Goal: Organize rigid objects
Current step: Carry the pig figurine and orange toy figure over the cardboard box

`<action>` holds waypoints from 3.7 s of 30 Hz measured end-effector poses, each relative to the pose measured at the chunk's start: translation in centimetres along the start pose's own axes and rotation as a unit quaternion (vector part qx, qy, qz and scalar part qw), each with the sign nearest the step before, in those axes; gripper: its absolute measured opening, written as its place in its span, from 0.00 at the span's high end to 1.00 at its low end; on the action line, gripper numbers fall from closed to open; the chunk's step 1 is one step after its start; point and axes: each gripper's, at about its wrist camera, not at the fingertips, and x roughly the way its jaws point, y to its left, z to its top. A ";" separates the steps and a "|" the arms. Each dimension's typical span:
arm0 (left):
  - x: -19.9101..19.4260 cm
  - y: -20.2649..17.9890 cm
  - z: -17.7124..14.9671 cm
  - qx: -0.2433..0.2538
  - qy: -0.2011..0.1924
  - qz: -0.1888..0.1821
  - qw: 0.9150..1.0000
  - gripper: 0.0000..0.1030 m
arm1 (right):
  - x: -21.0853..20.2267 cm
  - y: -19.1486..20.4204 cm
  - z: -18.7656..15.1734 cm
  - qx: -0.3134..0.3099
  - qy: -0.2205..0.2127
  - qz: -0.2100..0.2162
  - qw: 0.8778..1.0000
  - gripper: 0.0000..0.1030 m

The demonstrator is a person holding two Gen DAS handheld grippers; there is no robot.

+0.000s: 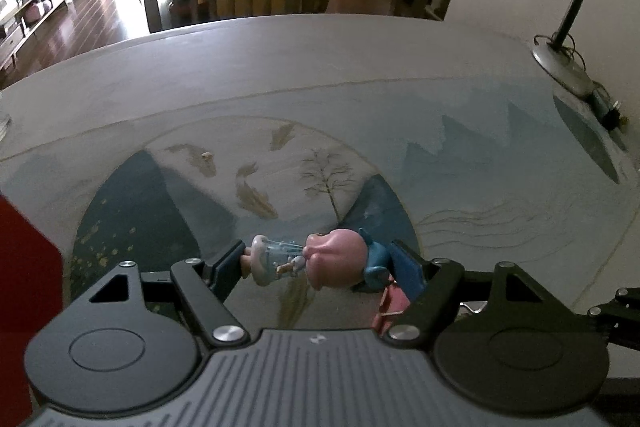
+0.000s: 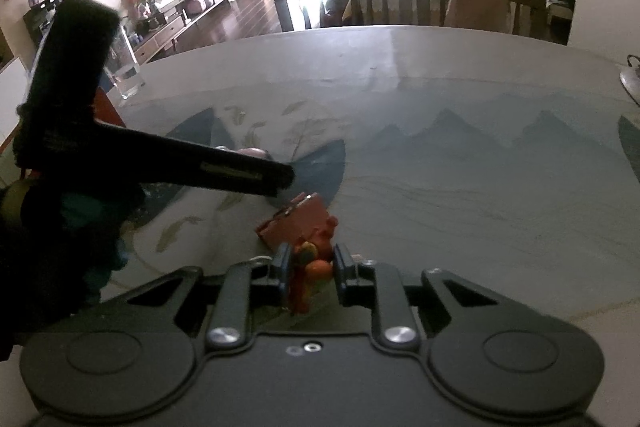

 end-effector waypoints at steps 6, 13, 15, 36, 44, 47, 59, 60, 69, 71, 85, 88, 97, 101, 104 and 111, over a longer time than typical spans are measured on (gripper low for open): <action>-2.8 0.5 -0.2 -0.014 -0.011 -0.007 1.000 0.24 | -2.4 -0.3 0.1 0.022 -0.014 0.008 1.000 0.80; -6.6 0.3 -0.6 -0.013 -0.024 -0.012 1.000 0.24 | -5.5 0.3 0.6 0.025 -0.036 0.020 0.999 0.80; -7.7 0.3 -0.8 -0.010 -0.026 -0.015 0.999 0.24 | -6.3 0.6 0.8 0.026 -0.038 0.025 0.999 0.80; -19.0 6.1 -3.2 -0.029 -0.071 -0.012 0.997 0.24 | -11.1 9.6 2.8 -0.027 -0.067 0.056 0.996 0.80; -22.3 10.5 -4.1 -0.037 -0.088 0.001 0.995 0.24 | -11.0 14.6 3.7 -0.053 -0.077 0.065 0.993 0.80; -23.3 12.4 -4.4 -0.043 -0.093 0.007 0.995 0.24 | -10.7 16.3 4.0 -0.059 -0.078 0.069 0.993 0.80; -26.6 21.0 -5.5 -0.064 -0.110 0.046 0.991 0.24 | -8.6 23.0 5.4 -0.088 -0.079 0.079 0.990 0.80; -26.7 21.6 -5.6 -0.065 -0.110 0.049 0.991 0.24 | -8.3 23.4 5.5 -0.091 -0.079 0.080 0.990 0.80; -25.8 26.8 -6.2 -0.073 -0.092 0.075 0.990 0.24 | -5.2 27.5 5.9 -0.118 -0.066 0.082 0.987 0.80; -25.1 27.8 -6.2 -0.076 -0.083 0.078 0.991 0.24 | -4.2 28.4 6.0 -0.126 -0.060 0.080 0.987 0.80; -19.3 30.6 -7.3 -0.057 -0.016 0.079 0.995 0.24 | 2.4 32.6 3.7 -0.171 0.008 0.069 0.983 0.80; -18.3 30.6 -7.7 -0.054 0.001 0.077 0.996 0.24 | 3.5 32.8 3.3 -0.171 0.021 0.067 0.983 0.80; -16.4 29.3 -8.2 -0.009 0.030 0.101 0.994 0.24 | 5.0 33.2 2.8 -0.175 0.048 0.060 0.981 0.80; -16.4 29.1 -7.9 -0.006 0.033 0.101 0.994 0.24 | 5.3 33.1 2.8 -0.176 0.053 0.058 0.981 0.80; -16.1 28.7 -7.9 -0.001 0.037 0.099 0.994 0.24 | 5.3 33.1 2.9 -0.176 0.056 0.058 0.981 0.80; -14.3 28.6 -7.4 0.009 0.086 0.101 0.991 0.24 | 5.4 32.9 3.0 -0.174 0.059 0.058 0.981 0.78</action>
